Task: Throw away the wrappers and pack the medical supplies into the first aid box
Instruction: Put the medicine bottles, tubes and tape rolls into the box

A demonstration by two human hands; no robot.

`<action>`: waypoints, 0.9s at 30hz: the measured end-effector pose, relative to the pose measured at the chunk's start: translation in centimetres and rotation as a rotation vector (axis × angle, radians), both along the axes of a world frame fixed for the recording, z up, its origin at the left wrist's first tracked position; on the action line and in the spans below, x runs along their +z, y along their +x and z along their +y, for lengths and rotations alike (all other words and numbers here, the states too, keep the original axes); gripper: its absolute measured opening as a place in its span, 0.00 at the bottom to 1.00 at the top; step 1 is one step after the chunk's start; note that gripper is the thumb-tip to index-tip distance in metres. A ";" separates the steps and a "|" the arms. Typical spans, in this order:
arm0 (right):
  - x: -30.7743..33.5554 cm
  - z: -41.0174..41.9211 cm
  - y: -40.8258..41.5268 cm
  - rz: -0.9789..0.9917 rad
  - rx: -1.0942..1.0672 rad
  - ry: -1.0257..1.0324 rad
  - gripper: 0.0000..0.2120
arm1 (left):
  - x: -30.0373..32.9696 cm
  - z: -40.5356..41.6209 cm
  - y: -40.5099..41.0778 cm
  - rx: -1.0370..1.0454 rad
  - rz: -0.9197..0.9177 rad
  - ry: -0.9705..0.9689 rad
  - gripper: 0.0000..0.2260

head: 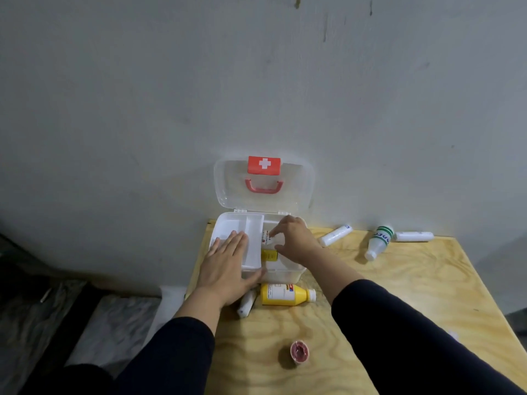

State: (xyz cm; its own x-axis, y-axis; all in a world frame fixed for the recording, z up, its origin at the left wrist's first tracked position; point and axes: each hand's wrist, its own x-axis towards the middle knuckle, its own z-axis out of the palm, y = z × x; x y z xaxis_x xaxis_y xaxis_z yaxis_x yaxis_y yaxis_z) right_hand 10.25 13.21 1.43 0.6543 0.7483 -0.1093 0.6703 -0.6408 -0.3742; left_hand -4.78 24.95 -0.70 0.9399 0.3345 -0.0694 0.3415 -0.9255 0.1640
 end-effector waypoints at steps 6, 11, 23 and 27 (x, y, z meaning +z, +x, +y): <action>-1.0 1.1 -0.7 -0.028 -0.004 0.072 0.16 | -0.1 0.0 0.2 0.011 0.003 0.016 0.45; -0.1 0.5 -0.5 -0.009 0.005 0.087 0.17 | 0.0 0.0 0.1 0.020 0.021 0.014 0.45; 1.0 -9.0 -1.5 -0.040 -0.229 0.369 0.09 | 0.2 -0.1 0.0 0.016 0.046 0.011 0.39; -1.7 -10.8 -3.3 0.142 -0.415 0.421 0.11 | -0.2 -0.1 0.1 0.019 0.029 0.018 0.39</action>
